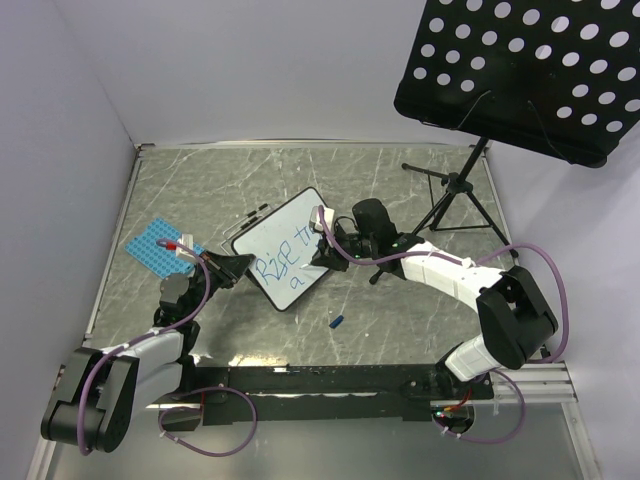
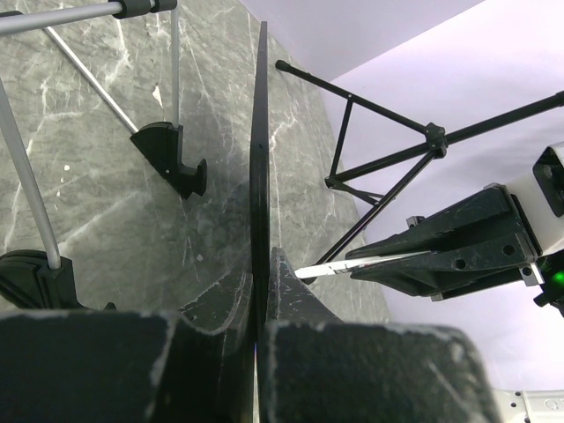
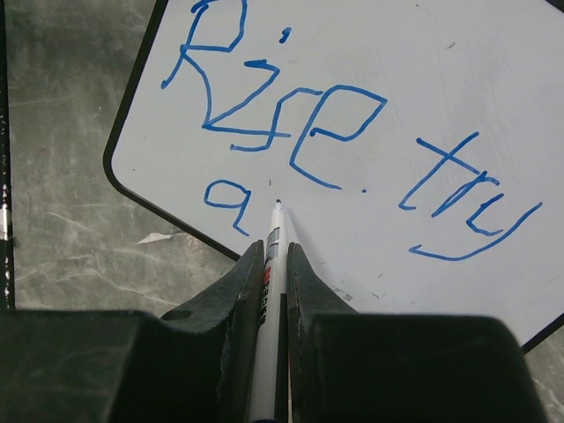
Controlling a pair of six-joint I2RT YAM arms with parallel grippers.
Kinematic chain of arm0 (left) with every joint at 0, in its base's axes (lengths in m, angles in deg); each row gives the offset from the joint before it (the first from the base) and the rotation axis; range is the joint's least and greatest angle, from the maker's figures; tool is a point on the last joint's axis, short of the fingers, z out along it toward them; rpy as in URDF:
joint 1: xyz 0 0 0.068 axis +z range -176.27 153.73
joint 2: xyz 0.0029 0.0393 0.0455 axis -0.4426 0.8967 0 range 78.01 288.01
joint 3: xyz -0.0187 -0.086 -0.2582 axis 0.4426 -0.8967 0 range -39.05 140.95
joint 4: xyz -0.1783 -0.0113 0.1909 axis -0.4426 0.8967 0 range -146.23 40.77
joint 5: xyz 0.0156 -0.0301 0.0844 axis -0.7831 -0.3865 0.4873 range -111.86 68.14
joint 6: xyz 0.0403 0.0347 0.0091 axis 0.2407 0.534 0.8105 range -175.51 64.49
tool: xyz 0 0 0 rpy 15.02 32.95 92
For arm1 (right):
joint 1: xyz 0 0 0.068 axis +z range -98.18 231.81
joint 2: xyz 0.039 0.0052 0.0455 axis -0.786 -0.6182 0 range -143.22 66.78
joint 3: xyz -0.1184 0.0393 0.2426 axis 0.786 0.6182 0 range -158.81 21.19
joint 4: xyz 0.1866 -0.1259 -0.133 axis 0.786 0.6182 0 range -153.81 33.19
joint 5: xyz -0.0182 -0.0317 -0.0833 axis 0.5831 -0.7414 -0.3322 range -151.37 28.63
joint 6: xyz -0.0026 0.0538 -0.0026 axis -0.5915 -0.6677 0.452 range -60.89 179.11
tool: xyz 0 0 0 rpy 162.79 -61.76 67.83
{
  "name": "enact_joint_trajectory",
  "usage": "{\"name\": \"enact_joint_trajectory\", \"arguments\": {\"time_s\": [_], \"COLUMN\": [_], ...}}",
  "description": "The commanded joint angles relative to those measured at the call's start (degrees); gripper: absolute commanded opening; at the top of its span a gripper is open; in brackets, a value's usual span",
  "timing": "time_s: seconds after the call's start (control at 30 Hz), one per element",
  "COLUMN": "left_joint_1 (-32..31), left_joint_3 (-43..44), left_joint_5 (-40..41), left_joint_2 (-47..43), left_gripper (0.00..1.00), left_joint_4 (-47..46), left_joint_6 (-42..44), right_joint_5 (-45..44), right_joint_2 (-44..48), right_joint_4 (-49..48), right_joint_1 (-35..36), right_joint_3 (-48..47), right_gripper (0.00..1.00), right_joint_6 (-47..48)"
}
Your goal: Write a sentence on the whiteboard
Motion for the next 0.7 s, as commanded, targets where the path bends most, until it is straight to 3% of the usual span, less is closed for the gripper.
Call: {"name": "enact_joint_trajectory", "arguments": {"time_s": [0.0,0.67], "left_joint_1": [-0.4,-0.6], "left_joint_3": [-4.3,-4.5], "left_joint_5": [-1.2,-1.1], "left_joint_2": [-0.4,-0.9], "left_gripper": [0.01,0.01], "left_joint_4": [-5.4,-5.4], "left_joint_6": [-0.5,-0.9], "right_joint_5": [1.3,0.3], "right_joint_2": [-0.2,-1.8], "right_joint_4": [-3.3,-3.5], "right_joint_1": [-0.2,-0.4], "right_joint_3": [-1.3,-1.1], "right_gripper": [0.00,0.00], "right_joint_6": [-0.3,0.2]}}
